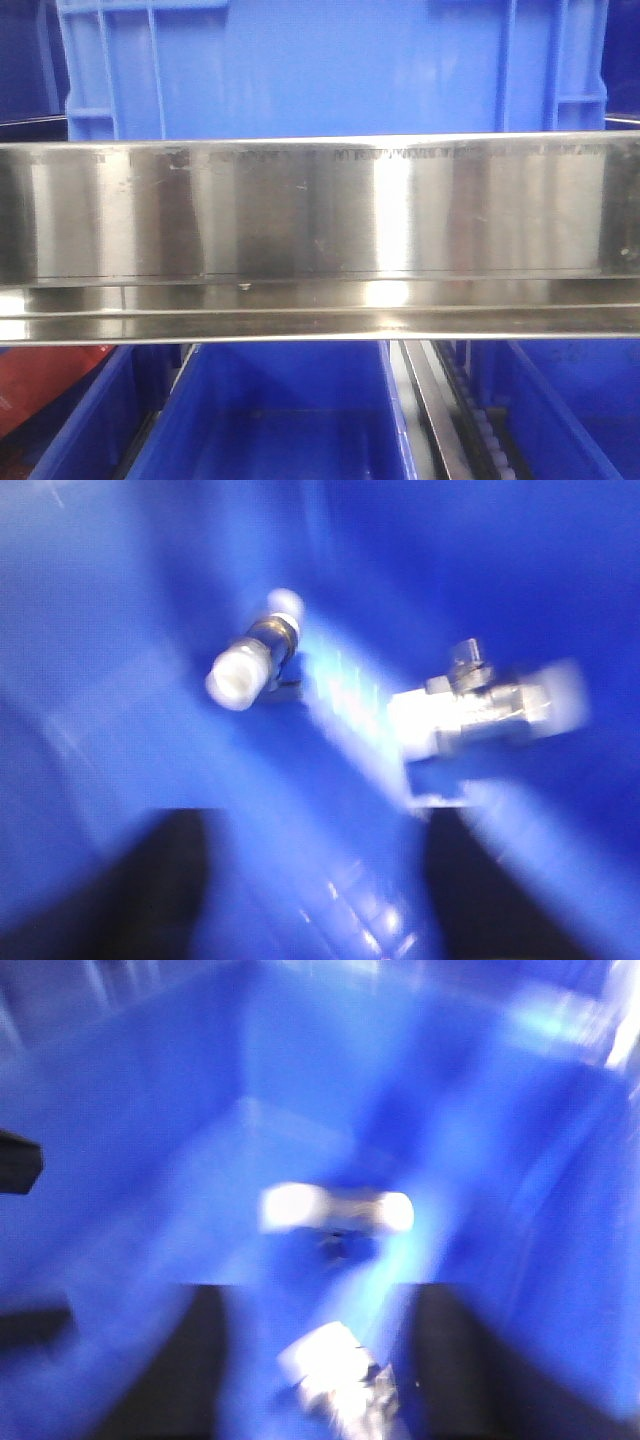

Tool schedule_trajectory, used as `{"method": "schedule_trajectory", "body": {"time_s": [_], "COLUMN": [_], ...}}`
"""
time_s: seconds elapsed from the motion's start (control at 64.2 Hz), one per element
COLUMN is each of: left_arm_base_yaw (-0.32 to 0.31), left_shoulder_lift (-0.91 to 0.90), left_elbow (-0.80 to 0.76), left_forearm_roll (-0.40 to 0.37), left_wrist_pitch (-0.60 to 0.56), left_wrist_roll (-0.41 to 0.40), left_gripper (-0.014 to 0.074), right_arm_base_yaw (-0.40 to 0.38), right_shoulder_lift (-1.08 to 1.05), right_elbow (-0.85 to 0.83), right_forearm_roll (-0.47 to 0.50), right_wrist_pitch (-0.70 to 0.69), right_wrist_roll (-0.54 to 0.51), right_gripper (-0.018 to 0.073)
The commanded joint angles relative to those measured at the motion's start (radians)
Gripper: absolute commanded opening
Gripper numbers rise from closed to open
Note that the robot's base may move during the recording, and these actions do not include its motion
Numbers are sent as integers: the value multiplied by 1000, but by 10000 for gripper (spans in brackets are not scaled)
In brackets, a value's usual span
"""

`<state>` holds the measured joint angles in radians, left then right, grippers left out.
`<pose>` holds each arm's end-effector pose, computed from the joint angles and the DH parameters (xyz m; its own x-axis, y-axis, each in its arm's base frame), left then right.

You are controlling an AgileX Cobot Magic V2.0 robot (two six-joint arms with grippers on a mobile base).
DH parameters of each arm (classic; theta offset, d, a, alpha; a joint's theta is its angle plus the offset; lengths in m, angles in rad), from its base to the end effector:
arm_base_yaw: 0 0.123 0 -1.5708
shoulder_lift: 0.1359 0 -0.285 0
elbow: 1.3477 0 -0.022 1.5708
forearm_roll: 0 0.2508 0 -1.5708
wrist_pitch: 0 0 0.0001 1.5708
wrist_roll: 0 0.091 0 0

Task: Place valve from conveyor to right shelf box

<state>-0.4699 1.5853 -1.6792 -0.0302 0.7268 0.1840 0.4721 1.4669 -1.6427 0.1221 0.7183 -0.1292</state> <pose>0.3230 -0.1661 0.4243 -0.3814 0.3739 -0.8454 0.5363 0.8344 0.1271 0.2880 0.1553 0.4546 -0.3692 -0.2300 -0.9004 -0.5316 0.8470 0.0016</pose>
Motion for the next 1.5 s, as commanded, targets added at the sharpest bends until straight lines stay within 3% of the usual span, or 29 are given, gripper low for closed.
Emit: {"method": "schedule_trajectory", "body": {"time_s": [0.0, 0.078, 0.109, 0.234, 0.296, 0.405, 0.483, 0.717, 0.92, 1.076, 1.231, 1.481], "left_arm_base_yaw": [-2, -2, -2, -2, -2, -2, -2, -2, -2, -2, -2, -2], "left_shoulder_lift": [-84, -152, -183, -287, -354, -457, -551, -816, -1038, -1144, -1192, -1199], "left_elbow": [-11, -11, -11, 3, 44, 167, 282, 694, 1040, 1221, 1302, 1307], "left_forearm_roll": [-11, -11, -9, 22, 79, 191, 236, 234, 119, 117, 117, 117], "left_wrist_pitch": [7, 29, 51, 136, 150, 102, 31, -259, -495, -652, -692, -692], "left_wrist_roll": [-6, -6, -6, -21, -86, -222, -247, -248, -248, -248, -248, -248], "left_gripper": [119, -37, -109, -111, -111, -111, -111, -111, -111, -111, -111, -111], "right_arm_base_yaw": [-5, -5, -5, -5, -5, -5, -5, -5, -5, -5, -5, -5], "right_shoulder_lift": [-89, -158, -182, -298, -364, -474, -550, -766, -914, -965, -969, -969], "right_elbow": [-11, -2, 8, 100, 189, 342, 460, 801, 1018, 1124, 1145, 1145], "right_forearm_roll": [-5, -5, -5, -5, -5, -5, -5, -5, -5, -5, -5, -5], "right_wrist_pitch": [5, 17, 17, -18, -62, -160, -228, -398, -496, -550, -569, -569], "right_wrist_roll": [-5, -5, -5, -5, -5, -5, -5, -5, -5, -5, -5, -5], "right_gripper": [-49, -169, -165, -160, -160, -160, -160, -160, -160, -160, -160, -160]}}
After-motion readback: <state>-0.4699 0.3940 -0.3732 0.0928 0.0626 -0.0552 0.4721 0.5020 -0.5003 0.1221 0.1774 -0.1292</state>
